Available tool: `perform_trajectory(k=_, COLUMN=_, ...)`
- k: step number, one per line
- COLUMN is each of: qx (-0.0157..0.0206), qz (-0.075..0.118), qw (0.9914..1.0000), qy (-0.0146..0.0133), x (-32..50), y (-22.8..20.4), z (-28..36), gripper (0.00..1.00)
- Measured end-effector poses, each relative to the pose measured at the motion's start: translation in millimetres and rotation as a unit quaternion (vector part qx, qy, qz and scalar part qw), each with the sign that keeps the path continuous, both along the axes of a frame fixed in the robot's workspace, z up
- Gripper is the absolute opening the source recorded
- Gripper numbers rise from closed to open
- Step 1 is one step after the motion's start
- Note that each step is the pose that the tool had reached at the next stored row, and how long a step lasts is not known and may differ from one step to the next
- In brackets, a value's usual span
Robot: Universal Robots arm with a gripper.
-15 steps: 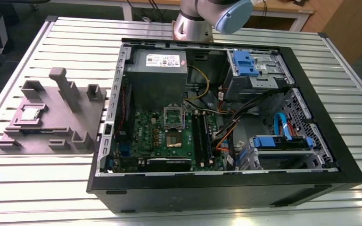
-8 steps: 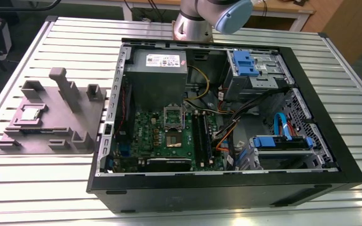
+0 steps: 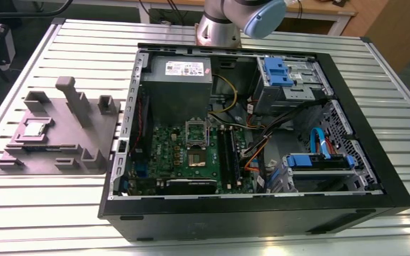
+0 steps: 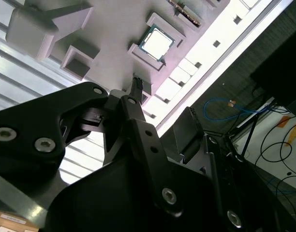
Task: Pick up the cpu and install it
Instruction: 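Pick up the cpu and move it towards the insertion slot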
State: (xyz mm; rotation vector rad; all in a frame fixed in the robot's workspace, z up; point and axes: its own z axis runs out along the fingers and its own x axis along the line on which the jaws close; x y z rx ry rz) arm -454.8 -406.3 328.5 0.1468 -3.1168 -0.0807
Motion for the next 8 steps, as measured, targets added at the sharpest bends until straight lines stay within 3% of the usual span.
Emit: perform_trajectory(k=8, qx=0.0001, qz=0.0, qw=1.0, qy=-0.0002, x=0.0, y=0.0, z=-1.3, gripper=0.53)
